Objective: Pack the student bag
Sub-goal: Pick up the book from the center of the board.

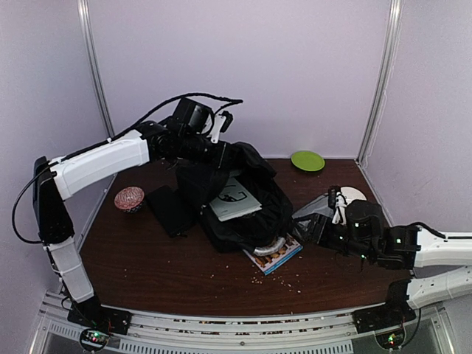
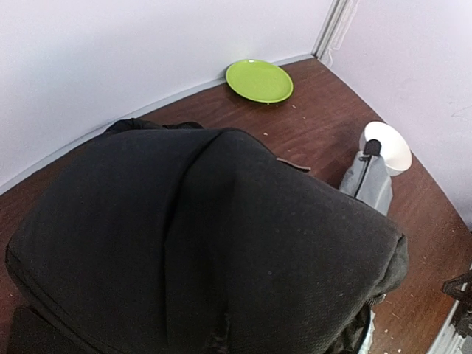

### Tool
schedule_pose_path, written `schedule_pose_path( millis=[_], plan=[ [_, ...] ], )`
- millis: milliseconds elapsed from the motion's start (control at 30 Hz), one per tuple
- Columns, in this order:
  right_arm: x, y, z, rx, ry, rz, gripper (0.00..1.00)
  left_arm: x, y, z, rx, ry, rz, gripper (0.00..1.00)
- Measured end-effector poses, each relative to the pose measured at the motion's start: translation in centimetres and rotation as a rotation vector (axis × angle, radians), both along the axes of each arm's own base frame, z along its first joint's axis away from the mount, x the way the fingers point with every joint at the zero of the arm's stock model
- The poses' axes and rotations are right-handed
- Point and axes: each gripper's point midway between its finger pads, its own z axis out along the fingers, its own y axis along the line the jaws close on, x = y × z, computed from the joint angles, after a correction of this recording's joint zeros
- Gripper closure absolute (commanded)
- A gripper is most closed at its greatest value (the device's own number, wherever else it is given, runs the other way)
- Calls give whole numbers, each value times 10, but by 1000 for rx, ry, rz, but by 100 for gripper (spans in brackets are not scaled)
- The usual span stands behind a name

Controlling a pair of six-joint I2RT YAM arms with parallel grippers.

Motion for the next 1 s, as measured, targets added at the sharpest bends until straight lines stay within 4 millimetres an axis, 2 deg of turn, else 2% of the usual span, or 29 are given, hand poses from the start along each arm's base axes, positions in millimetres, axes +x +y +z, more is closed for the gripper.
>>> schedule_pose_path(
  millis=[133, 233, 333, 467, 567, 800, 867, 1000],
  plan=[
    [-2, -25, -37, -99, 24, -64, 37, 25, 9, -13, 36, -12, 27, 100],
    [-2, -35, -66, -176, 59, -84, 37, 41, 18, -25, 70, -23, 55, 100],
    [2, -39, -89, -241, 96, -96, 37, 51, 28, -31, 94, -29, 83, 100],
    [15, -39, -113, -277, 143, -108, 37, 53, 32, -36, 90, -28, 92, 90],
    [24, -37, -126, -279, 172, -111, 37, 46, 36, -43, 89, -12, 90, 75],
    [44, -27, -141, -270, 212, -108, 37, 27, 54, -55, 64, 38, 123, 24],
    [48, -25, -142, -263, 214, -106, 37, 21, 58, -54, 49, 46, 127, 5],
    [53, -23, -151, -274, 236, -100, 37, 4, 68, -45, 5, 61, 139, 2]
  ],
)
